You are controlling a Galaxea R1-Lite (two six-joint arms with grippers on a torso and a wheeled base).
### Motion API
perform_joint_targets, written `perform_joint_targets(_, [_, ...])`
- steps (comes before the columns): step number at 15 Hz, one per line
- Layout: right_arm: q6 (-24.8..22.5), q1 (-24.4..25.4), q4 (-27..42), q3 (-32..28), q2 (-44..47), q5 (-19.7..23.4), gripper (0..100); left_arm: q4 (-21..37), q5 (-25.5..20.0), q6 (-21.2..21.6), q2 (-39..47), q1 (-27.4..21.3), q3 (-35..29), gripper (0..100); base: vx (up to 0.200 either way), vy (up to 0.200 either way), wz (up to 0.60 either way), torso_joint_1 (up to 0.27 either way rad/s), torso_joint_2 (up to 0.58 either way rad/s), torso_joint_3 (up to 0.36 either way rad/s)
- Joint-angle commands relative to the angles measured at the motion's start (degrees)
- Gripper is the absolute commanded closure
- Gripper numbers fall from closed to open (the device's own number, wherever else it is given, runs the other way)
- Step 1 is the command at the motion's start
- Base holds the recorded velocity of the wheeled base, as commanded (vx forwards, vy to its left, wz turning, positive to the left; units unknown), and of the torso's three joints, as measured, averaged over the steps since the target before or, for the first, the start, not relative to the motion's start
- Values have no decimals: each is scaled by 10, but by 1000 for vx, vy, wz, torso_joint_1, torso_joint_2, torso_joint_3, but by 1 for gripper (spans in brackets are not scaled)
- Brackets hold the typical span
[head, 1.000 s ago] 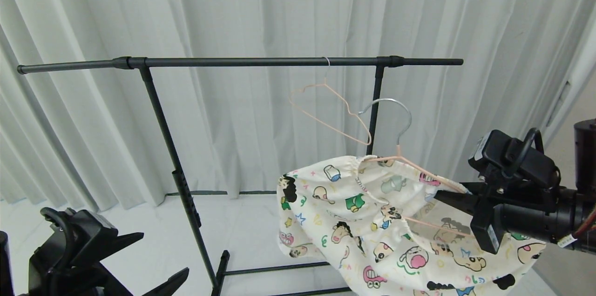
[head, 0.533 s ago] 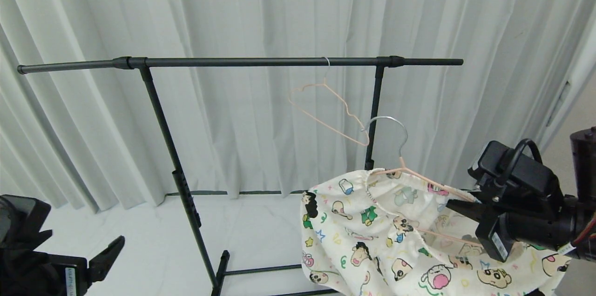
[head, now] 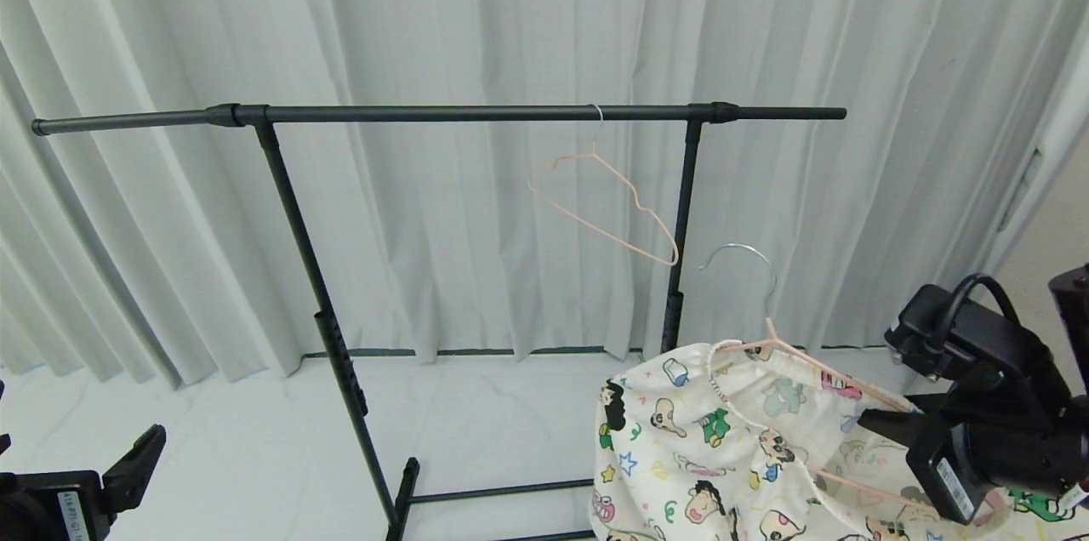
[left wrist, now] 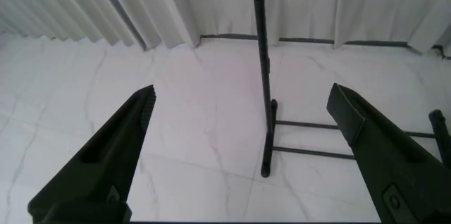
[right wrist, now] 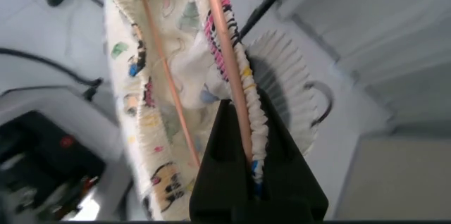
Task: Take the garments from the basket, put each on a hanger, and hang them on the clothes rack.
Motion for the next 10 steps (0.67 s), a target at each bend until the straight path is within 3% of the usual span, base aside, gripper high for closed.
perform_joint_targets(1, [28, 1, 8, -2, 12, 0, 100, 0, 0, 0, -4, 1, 1, 0, 0, 0, 0, 0, 0, 0])
perform_joint_targets(6, [146, 28, 44, -3, 90, -21, 100, 1, 5, 4, 3, 1, 11, 0, 0, 0, 0, 0, 0, 0])
perform_joint_targets(10, [311, 105, -52, -41, 170, -38, 100, 1, 8, 4, 0, 1, 21, 0, 0, 0, 0, 0, 0, 0])
